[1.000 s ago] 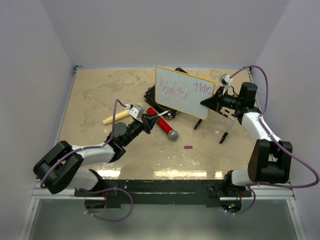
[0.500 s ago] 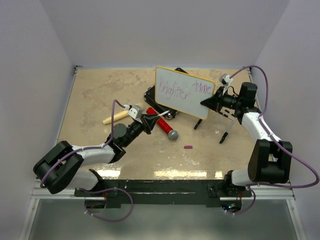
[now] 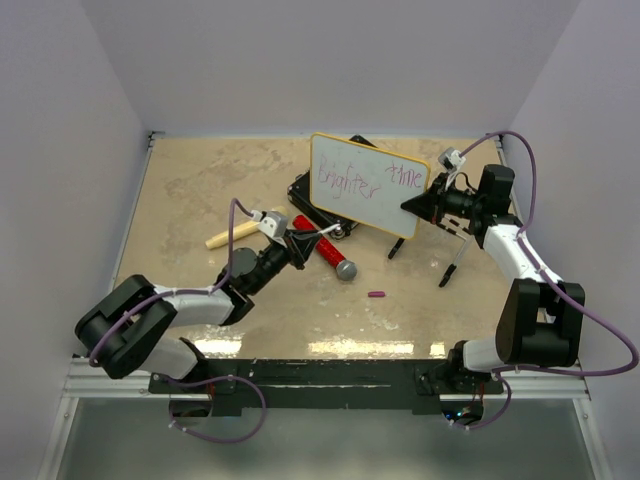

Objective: Write a sentence on the whiteboard
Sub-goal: Write with the whiteboard marker without the cap on the whiteboard.

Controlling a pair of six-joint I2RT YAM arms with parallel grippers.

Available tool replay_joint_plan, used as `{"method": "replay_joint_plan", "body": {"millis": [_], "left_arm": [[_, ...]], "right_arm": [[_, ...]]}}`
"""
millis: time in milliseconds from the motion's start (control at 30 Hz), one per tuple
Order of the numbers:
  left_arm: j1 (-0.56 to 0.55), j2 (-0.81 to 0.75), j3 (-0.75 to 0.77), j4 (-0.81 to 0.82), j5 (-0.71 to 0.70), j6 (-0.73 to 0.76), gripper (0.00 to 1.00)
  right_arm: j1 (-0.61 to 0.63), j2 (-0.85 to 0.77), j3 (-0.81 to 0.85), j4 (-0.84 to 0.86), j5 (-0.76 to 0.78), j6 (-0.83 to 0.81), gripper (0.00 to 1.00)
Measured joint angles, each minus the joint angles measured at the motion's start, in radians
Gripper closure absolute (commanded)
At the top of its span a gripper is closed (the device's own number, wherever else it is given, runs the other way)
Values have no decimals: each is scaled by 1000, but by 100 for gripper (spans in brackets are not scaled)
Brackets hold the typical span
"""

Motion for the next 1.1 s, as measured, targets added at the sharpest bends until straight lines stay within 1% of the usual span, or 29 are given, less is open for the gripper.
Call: {"method": "replay_joint_plan", "body": {"millis": [400,600,1100], "left_arm": [[0,66,49,24,1,-23,100],[0,127,106,31,18,-21,100],[0,186,126,51,61,21,100]], "right_arm": [[0,0,0,0,0,0,100],[0,0,0,0,0,0,100],[0,0,0,0,0,0,100]]}}
